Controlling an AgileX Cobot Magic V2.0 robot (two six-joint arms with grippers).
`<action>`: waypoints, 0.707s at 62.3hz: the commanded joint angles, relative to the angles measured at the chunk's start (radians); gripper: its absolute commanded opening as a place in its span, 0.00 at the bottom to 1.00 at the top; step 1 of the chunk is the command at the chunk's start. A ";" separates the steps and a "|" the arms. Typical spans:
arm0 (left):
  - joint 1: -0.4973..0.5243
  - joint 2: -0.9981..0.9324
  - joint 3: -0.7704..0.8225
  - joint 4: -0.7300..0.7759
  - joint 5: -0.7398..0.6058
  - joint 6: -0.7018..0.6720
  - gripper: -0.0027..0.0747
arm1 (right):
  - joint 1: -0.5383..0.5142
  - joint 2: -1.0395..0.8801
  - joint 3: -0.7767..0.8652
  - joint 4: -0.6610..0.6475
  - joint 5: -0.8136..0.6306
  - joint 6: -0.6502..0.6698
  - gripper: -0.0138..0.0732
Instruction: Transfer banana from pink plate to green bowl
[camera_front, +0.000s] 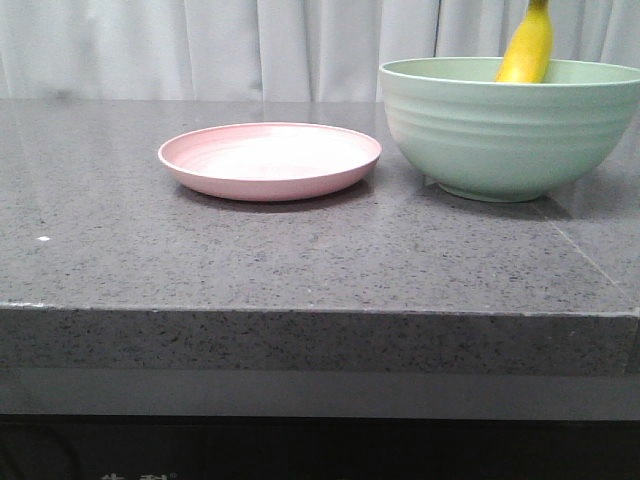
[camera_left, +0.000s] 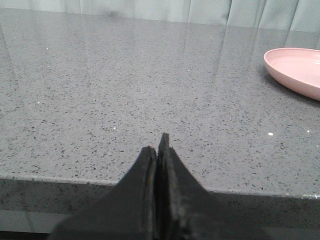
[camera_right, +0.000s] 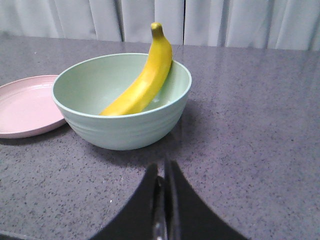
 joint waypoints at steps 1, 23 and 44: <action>0.002 -0.023 0.004 -0.006 -0.081 -0.003 0.01 | -0.009 -0.001 0.009 -0.018 -0.154 0.000 0.09; 0.002 -0.023 0.004 -0.006 -0.081 -0.003 0.01 | -0.108 -0.239 0.372 0.027 -0.307 0.000 0.09; 0.002 -0.023 0.004 -0.006 -0.081 -0.003 0.01 | -0.110 -0.244 0.425 0.029 -0.329 0.000 0.09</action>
